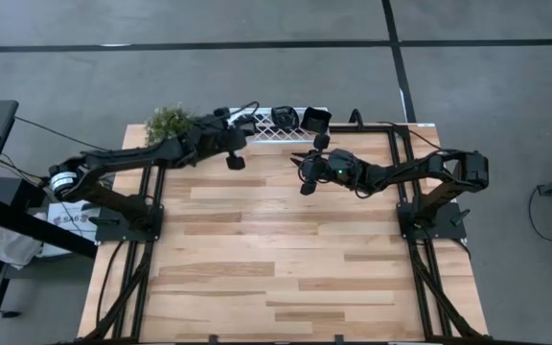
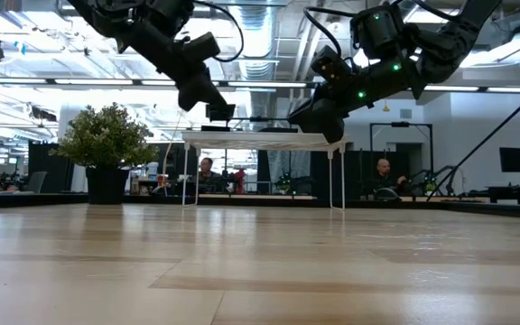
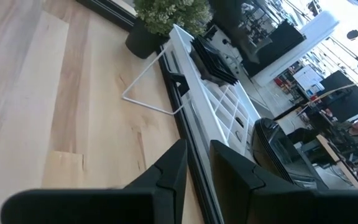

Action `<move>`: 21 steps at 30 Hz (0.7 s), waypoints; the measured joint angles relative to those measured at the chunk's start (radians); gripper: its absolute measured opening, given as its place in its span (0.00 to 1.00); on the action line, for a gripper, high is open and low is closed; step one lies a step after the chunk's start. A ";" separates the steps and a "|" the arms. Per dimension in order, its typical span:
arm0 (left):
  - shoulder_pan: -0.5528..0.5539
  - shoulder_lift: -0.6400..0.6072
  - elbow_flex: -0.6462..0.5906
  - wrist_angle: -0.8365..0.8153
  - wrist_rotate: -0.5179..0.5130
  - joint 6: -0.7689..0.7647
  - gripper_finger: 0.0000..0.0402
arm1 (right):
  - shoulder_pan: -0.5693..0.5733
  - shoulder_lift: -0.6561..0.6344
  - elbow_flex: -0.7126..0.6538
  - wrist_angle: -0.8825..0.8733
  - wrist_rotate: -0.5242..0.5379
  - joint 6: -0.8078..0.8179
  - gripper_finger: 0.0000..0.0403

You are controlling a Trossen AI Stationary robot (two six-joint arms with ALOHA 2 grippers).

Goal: Pick & Place Mini shaped plates
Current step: Stack the black square plate on top of the black square plate on the shelf

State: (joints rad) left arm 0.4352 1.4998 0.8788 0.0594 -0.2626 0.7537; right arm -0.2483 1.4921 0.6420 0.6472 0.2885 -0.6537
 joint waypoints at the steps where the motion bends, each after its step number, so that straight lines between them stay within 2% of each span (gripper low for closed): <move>1: -0.004 0.000 -0.012 0.014 -0.001 0.021 0.02 | 0.000 0.000 0.000 0.000 0.000 0.000 0.16; 11: 0.006 0.000 -0.090 0.136 -0.008 0.121 0.02 | 0.007 0.000 0.000 0.000 0.000 0.000 0.16; 21: 0.036 0.000 -0.092 0.136 -0.007 0.132 0.02 | 0.014 0.000 0.000 0.000 0.001 0.000 0.16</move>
State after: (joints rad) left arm 0.4713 1.5002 0.7864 0.1959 -0.2695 0.8855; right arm -0.2348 1.4921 0.6418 0.6472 0.2890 -0.6537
